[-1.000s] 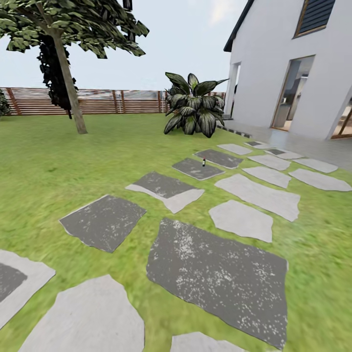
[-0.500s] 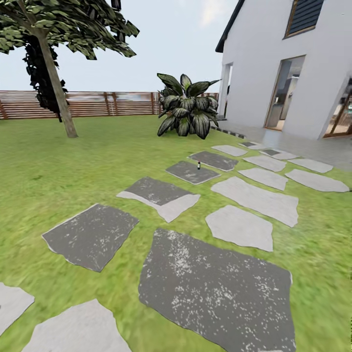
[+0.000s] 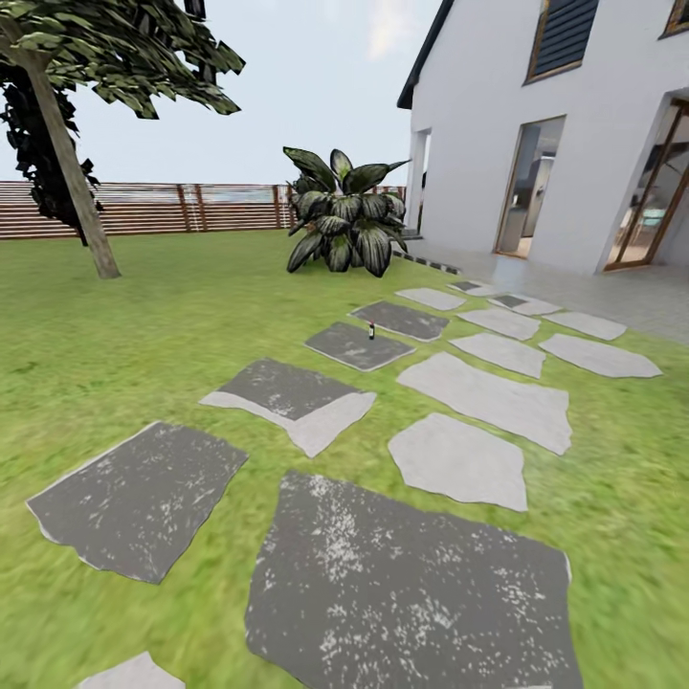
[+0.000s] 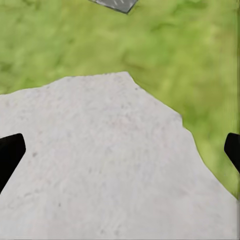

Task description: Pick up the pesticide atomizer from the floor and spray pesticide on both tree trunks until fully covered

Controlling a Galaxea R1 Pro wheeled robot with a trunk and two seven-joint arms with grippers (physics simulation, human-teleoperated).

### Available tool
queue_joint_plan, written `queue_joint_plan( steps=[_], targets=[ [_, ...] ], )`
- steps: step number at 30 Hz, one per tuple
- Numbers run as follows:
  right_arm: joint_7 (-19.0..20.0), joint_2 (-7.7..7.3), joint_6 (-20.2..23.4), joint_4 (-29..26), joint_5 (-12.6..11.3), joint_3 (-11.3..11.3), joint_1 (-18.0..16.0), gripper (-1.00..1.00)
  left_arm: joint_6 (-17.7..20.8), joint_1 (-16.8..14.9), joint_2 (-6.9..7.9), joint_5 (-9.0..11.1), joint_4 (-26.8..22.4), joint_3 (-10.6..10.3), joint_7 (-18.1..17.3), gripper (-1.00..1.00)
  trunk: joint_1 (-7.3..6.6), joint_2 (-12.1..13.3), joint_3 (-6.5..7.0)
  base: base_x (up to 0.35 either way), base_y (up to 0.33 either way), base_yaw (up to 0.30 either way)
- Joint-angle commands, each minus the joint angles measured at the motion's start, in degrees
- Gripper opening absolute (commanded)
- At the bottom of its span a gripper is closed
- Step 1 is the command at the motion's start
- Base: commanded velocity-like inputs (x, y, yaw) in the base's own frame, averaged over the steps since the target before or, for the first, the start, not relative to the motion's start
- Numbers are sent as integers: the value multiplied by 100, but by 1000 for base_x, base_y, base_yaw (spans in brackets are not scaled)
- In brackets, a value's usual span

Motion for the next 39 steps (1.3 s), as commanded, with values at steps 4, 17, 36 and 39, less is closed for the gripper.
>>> queue_joint_plan(
  steps=[4,17,36,39],
  targets=[
    [-6,-2,-17,4,10,5,-3,100,-19,-3,2,58,6,-25,-8,100,2,-2,-5,338,0,-2],
    [-6,-2,-17,4,8,-4,-3,100,-19,-3,2,58,6,-25,-8,100,2,-2,-5,338,0,0],
    [-7,-2,-17,4,8,4,-3,100,-19,-3,2,58,6,-25,-7,100,2,-2,-5,338,0,0],
    [-7,-2,-17,4,8,6,-3,100,-19,-3,2,58,6,-25,-8,100,2,-2,-5,338,0,0]
  ],
)
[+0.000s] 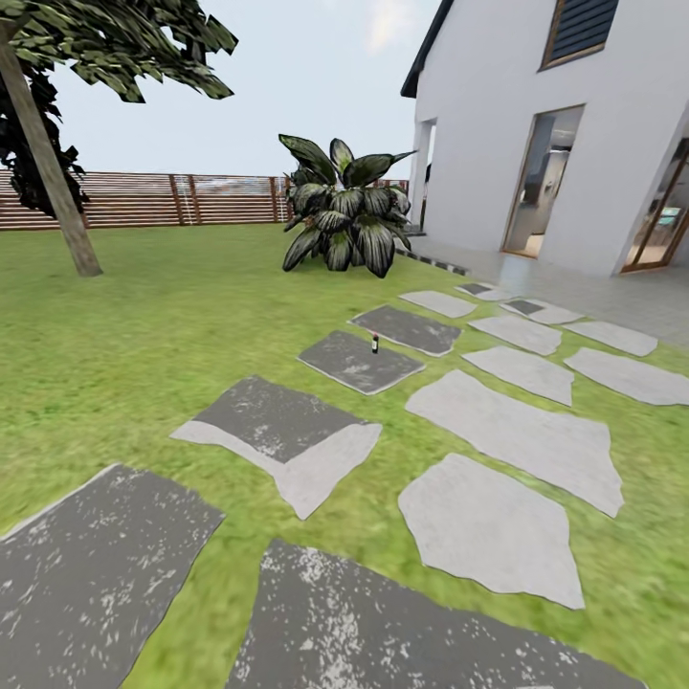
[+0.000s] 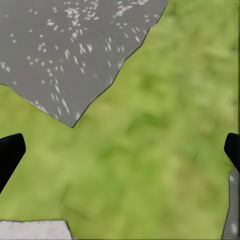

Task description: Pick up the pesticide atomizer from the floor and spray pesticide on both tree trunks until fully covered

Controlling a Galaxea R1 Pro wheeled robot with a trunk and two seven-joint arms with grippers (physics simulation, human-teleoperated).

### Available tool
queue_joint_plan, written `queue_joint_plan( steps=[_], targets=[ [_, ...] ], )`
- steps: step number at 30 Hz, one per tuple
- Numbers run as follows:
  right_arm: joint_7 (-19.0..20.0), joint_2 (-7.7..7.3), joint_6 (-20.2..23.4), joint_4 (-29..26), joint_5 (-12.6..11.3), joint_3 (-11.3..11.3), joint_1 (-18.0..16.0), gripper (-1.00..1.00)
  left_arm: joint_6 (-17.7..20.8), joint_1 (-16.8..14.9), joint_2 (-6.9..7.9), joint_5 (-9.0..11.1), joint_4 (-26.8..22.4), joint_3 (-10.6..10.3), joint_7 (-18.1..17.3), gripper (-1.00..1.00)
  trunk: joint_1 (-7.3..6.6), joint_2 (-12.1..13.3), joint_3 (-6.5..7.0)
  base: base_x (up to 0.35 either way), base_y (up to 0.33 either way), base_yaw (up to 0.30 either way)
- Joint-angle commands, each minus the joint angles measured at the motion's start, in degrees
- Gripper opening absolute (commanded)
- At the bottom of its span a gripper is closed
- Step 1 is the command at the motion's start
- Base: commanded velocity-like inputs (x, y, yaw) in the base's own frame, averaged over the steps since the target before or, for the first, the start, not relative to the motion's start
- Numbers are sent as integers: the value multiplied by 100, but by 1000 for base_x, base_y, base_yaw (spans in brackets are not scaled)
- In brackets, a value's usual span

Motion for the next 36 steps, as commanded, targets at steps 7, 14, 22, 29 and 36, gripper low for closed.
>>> queue_joint_plan(
  steps=[7,14,22,29,36],
  targets=[
    [-2,-1,-17,4,9,4,-3,100,-19,-3,2,58,6,-25,-7,100,2,-2,-5,338,0,0],
    [-2,-1,-17,4,9,3,-3,100,-19,-3,2,58,6,-25,-8,100,2,-2,-5,338,0,0],
    [-2,-1,-17,4,9,3,-3,100,-19,-3,2,58,6,-25,-8,100,2,-2,-5,338,0,0],
    [1,-1,-17,4,9,3,-3,100,-19,-3,2,58,6,-25,-7,100,2,-2,-5,338,0,-154],
    [6,-1,-17,4,9,3,-3,100,-19,-3,2,58,6,-25,-6,100,2,-2,-5,338,0,-292]
  ],
)
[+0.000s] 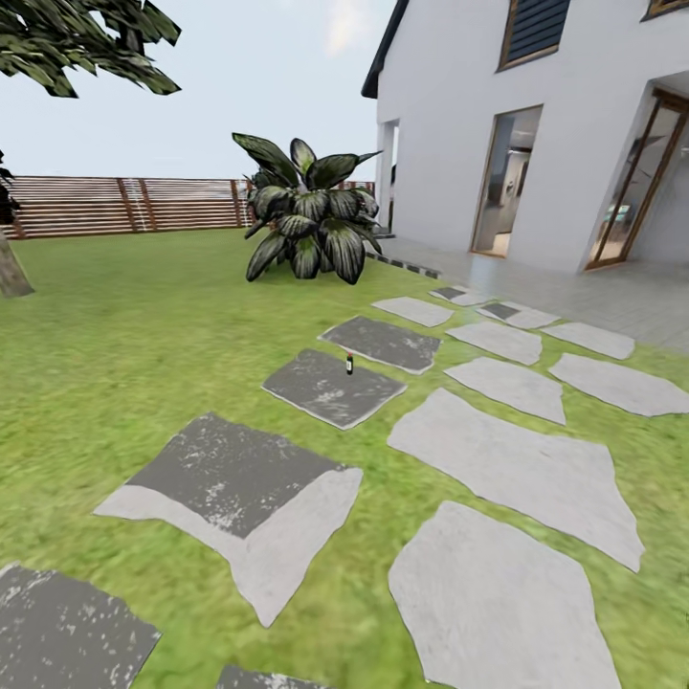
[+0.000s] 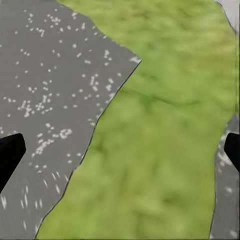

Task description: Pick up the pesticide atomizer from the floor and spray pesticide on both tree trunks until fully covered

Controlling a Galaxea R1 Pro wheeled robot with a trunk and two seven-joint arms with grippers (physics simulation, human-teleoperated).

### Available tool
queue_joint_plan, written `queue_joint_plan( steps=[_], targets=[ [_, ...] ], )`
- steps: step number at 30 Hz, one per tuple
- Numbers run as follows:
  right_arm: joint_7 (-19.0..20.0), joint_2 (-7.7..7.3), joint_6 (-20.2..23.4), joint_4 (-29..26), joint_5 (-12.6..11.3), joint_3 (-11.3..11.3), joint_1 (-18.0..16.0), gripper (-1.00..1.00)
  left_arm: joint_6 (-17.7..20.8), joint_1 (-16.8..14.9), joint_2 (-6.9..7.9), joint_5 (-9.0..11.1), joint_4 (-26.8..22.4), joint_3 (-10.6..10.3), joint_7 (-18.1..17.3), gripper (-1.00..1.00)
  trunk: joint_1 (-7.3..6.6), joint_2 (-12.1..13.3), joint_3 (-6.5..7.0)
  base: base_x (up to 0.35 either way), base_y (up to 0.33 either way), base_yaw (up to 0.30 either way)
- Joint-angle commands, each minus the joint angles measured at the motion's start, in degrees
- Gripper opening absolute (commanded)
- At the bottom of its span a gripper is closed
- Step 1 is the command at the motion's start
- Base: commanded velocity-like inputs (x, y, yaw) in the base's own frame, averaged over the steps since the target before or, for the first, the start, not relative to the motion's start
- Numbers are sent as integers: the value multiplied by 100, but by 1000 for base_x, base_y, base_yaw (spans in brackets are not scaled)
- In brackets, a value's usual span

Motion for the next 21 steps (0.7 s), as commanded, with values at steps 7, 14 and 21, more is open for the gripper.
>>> queue_joint_plan(
  steps=[7,14,21],
  targets=[
    [-6,-1,-18,6,9,4,-5,100,-16,-1,2,58,4,-25,-6,100,2,-2,-5,338,57,-217],
    [-9,-1,-18,6,9,-1,-5,100,-18,-1,2,58,4,-25,-6,100,2,-2,-5,337,86,-18],
    [-9,-1,-18,6,9,-1,-5,100,-18,-1,2,58,4,-25,-9,100,2,-2,-5,338,87,-1]
  ],
)
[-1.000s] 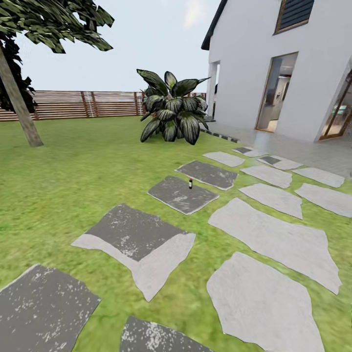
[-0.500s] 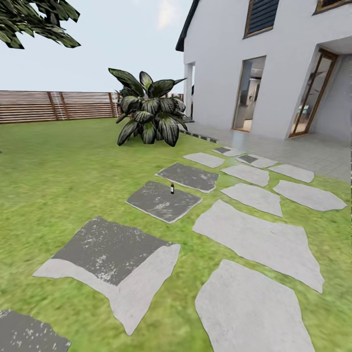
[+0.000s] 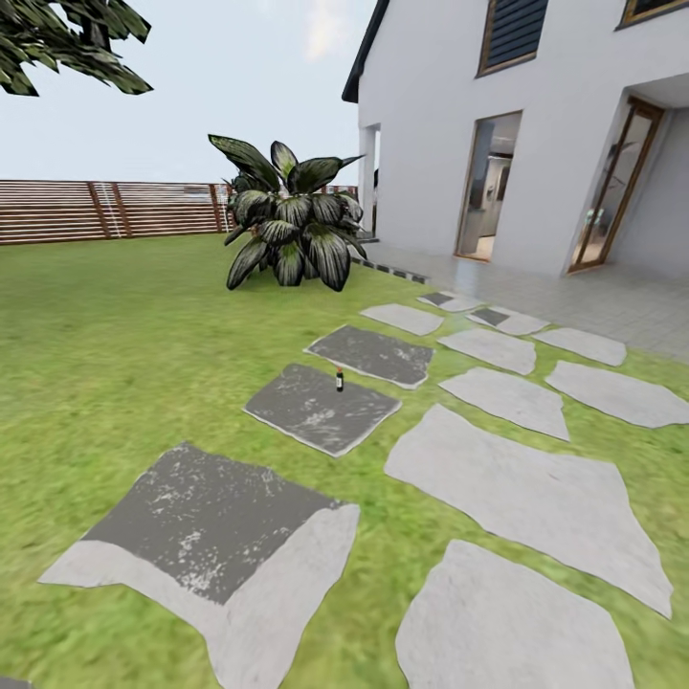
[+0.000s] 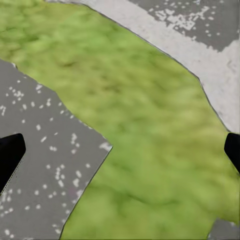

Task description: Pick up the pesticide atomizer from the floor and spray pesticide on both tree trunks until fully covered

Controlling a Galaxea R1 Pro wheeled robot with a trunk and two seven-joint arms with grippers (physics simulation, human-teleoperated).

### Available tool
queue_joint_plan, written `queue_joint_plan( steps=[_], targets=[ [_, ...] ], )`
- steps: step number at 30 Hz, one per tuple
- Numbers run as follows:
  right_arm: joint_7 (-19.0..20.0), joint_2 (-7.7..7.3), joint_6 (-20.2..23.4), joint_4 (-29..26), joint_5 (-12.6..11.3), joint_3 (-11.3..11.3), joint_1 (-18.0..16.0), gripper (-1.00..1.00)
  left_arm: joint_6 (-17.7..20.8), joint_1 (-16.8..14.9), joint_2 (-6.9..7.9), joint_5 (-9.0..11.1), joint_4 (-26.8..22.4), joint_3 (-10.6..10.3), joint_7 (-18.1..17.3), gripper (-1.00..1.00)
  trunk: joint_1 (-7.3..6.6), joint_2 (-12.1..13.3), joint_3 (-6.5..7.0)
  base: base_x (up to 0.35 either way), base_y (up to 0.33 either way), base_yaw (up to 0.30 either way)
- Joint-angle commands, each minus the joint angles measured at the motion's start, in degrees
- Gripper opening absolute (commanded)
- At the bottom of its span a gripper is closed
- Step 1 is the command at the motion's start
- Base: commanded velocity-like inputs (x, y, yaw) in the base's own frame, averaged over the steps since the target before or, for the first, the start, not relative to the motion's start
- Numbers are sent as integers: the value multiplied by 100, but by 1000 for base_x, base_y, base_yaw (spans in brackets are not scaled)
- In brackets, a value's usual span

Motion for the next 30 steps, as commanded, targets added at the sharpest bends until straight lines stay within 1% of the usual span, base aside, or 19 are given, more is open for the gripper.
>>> queue_joint_plan(
  steps=[1,30],
  targets=[
    [-2,-2,-17,3,9,8,-3,100,-18,-3,2,58,7,-26,-5,100,2,-2,-5,338,87,0],
    [-2,-2,-17,3,16,9,-3,100,-19,-3,2,58,7,-26,-4,100,2,-2,-5,338,87,0]
  ],
)
